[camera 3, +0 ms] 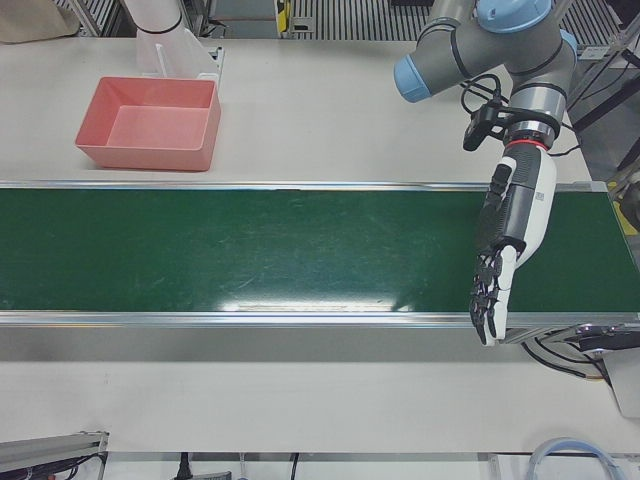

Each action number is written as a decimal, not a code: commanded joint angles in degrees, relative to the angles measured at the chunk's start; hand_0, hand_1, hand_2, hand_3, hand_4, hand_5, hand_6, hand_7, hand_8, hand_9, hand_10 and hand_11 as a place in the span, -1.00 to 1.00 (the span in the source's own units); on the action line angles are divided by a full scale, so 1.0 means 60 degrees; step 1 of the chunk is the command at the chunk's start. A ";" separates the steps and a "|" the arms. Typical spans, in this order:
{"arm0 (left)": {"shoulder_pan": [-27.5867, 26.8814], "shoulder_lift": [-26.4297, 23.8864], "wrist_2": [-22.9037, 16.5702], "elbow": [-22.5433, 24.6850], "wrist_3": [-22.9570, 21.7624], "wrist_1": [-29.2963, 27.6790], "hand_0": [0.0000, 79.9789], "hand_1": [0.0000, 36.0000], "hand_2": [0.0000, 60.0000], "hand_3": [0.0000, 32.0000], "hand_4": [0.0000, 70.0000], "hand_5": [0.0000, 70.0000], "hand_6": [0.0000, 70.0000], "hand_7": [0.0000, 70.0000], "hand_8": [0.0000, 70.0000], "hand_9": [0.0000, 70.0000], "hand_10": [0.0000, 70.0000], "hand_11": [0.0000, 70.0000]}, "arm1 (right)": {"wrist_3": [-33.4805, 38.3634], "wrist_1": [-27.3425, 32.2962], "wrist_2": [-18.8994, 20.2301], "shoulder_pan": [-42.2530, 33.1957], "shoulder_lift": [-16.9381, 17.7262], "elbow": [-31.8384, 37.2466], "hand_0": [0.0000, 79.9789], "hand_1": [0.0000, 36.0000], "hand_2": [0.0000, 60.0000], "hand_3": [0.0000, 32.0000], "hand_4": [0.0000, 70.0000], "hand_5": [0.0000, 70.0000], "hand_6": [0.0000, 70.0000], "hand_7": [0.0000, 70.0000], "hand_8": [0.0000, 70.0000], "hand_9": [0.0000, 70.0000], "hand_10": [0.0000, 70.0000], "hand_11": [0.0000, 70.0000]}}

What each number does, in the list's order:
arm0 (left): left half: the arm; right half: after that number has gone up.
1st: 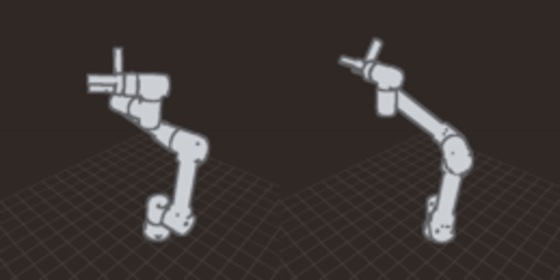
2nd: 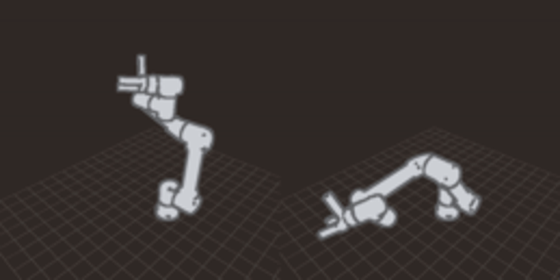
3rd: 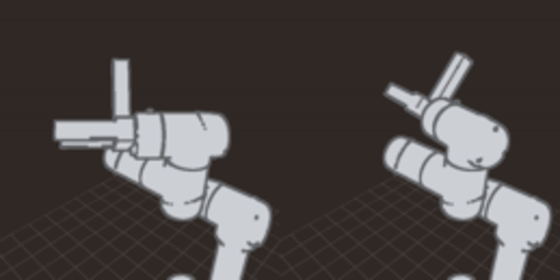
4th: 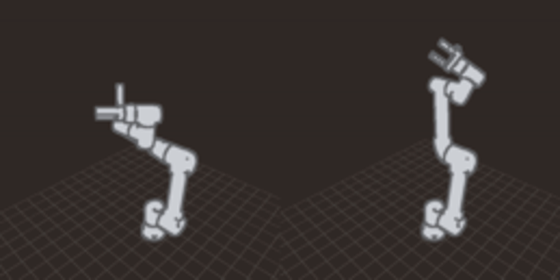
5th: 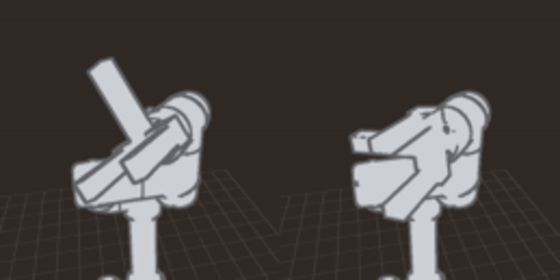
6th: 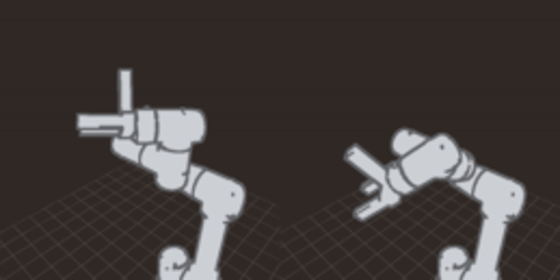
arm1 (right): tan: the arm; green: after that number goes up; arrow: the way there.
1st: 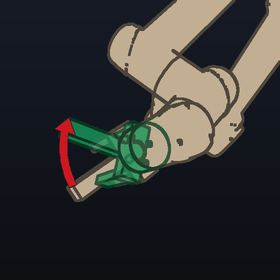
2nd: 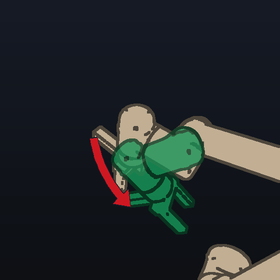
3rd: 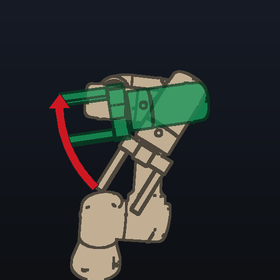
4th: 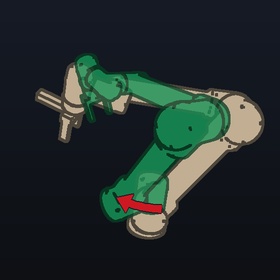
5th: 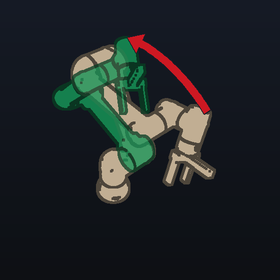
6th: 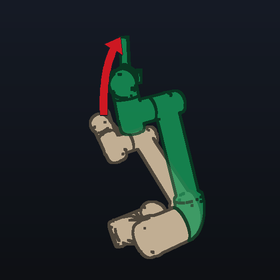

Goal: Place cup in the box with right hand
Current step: 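Close the right hand fingers around the light blue cup, then lift the cup off the belt and carry it toward the pink tray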

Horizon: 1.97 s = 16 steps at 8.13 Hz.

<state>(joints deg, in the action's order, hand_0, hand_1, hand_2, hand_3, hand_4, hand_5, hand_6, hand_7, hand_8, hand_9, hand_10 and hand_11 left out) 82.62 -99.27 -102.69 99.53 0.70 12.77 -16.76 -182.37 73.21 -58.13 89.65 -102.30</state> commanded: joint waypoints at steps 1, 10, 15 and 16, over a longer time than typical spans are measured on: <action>0.0000 0.0007 0.0005 0.0008 0.0000 -0.0004 -1.00 -1.00 -1.00 -1.00 -1.00 -1.00 -1.00 -1.00 -1.00 -1.00 -1.00 -1.00 | -0.0004 0.0000 -0.0015 0.0064 0.0000 0.0000 0.36 0.32 -0.71 -1.00 -0.99 -0.82 -0.91 -0.87 -1.00 -1.00 -0.99 -0.92; 0.0000 -0.0007 -0.0010 -0.0007 0.0000 -0.0004 -1.00 -1.00 -1.00 -1.00 -1.00 -1.00 -1.00 -1.00 -1.00 -1.00 -1.00 -1.00 | 0.0054 -0.0015 -0.0542 0.0224 0.0014 0.0029 0.30 1.00 1.00 -1.00 -0.78 -0.61 -0.44 0.97 -0.17 0.39 -0.45 -0.11; 0.0000 -0.0007 0.0005 -0.0007 0.0000 -0.0004 -1.00 -1.00 -1.00 -1.00 -1.00 -1.00 -1.00 -1.00 -1.00 -1.00 -1.00 -1.00 | 0.0157 -0.0131 -0.0528 0.0327 -0.0232 -0.1490 1.00 1.00 1.00 -1.00 -0.46 -0.16 0.44 1.00 1.00 1.00 0.59 1.00; 0.0000 -0.0007 -0.0010 0.0008 0.0000 0.0011 -1.00 -1.00 -1.00 -1.00 -1.00 -1.00 -1.00 -1.00 -1.00 -1.00 -1.00 -1.00 | 0.0171 -0.0364 -0.0455 0.0415 -0.0742 -0.1813 1.00 1.00 1.00 -1.00 -0.54 -0.17 0.39 1.00 1.00 1.00 0.58 1.00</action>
<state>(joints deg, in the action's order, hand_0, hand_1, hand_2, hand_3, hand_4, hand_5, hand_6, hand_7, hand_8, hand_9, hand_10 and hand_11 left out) 82.62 -99.32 -102.72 99.49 0.70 12.74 -15.87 -182.80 70.03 -56.32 89.20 -108.11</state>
